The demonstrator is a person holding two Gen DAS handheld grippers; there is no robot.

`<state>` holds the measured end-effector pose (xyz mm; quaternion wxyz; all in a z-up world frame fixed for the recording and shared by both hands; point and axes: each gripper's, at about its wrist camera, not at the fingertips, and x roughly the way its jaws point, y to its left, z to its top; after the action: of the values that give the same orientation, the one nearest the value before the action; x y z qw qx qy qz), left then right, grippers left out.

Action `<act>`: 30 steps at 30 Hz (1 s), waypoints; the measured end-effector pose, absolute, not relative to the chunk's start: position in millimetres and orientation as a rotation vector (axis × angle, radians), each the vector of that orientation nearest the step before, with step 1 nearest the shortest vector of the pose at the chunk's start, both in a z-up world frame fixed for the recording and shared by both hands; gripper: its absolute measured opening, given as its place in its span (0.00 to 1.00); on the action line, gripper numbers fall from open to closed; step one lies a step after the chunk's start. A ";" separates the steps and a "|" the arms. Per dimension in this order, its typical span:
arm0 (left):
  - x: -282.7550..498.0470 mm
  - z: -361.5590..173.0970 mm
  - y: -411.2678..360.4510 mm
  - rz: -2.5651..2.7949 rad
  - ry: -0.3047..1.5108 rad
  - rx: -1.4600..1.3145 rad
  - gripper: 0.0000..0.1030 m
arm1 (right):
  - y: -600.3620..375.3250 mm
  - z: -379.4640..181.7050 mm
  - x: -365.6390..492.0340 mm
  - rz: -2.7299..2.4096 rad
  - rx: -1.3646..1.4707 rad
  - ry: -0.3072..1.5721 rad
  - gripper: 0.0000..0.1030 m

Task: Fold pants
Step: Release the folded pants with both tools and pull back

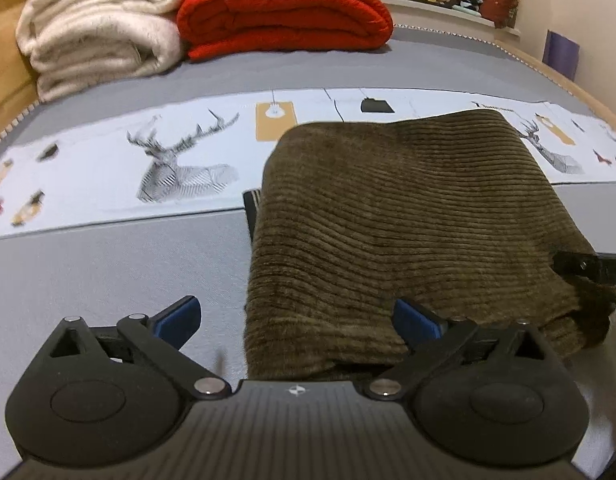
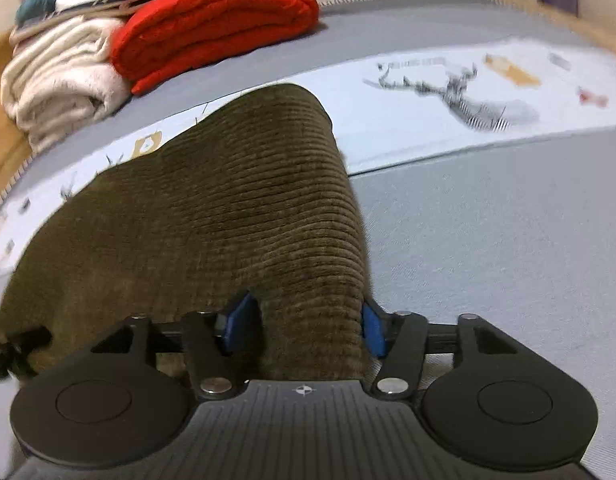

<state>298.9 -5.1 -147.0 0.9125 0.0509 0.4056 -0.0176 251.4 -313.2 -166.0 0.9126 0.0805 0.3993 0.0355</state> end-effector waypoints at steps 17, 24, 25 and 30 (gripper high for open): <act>176.4 -123.6 -6.1 0.004 0.843 0.038 1.00 | -262.4 -124.0 54.0 0.021 0.079 0.612 0.89; 169.6 -115.6 -2.3 -0.022 0.805 0.031 1.00 | -258.9 -126.1 40.9 -0.026 0.015 0.558 0.89; 168.9 -115.5 -2.8 -0.022 0.802 0.039 1.00 | -259.4 -126.8 39.8 -0.027 0.010 0.552 0.89; 168.8 -114.8 -4.6 -0.007 0.790 0.064 1.00 | -263.5 -129.0 40.2 0.002 0.061 0.530 0.89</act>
<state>168.8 -4.6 -114.8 0.9225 0.0312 0.3848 -0.0032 40.2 -263.5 -129.0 0.9647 0.0299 0.2618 0.0009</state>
